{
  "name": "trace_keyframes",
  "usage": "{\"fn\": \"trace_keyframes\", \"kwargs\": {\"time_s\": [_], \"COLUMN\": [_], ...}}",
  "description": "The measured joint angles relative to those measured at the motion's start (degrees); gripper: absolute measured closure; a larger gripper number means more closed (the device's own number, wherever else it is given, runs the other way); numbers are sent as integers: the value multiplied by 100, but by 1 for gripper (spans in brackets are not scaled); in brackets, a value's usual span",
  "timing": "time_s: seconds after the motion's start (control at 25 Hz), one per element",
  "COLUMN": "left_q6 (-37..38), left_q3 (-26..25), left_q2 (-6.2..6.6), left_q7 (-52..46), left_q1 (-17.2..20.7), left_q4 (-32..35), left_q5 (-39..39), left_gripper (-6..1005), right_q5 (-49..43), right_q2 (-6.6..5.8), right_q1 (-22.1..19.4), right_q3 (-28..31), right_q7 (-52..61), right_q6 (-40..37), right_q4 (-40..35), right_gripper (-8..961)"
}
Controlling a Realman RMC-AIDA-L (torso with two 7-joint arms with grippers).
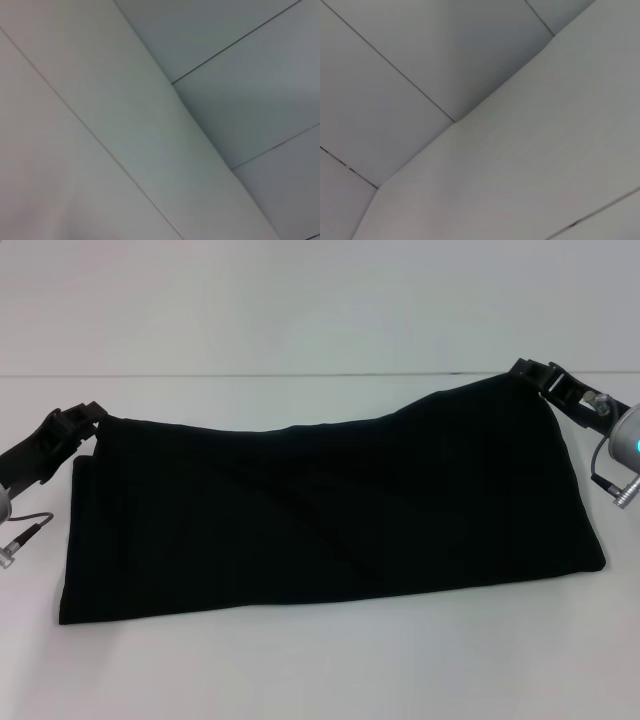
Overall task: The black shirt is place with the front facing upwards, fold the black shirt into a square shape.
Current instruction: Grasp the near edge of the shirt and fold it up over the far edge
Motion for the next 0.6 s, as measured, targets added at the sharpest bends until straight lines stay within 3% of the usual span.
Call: {"fn": "trace_keyframes", "kwargs": {"time_s": [0.2, 0.32, 0.52, 0.6], "left_q6": [-85, 142, 1108, 1578], "left_q3": [4, 16, 29, 36], "left_q2": [-21, 1, 83, 115], "left_q7": [13, 10, 40, 68], "left_q1": [-21, 40, 257, 362], "left_q4": [-6, -55, -33, -23], "left_q5": [-5, -3, 27, 33], "left_gripper": [728, 646, 444, 406], "right_q5": [14, 13, 18, 18], "right_q2": [1, 5, -11, -16], "right_q1": [111, 117, 101, 101], "right_q3": [-11, -51, -61, -61], "right_q7": [-17, -56, -90, -94], "right_q6": [363, 412, 566, 716], "right_q4": [100, 108, 76, 58], "right_gripper": [513, 455, 357, 318]}}
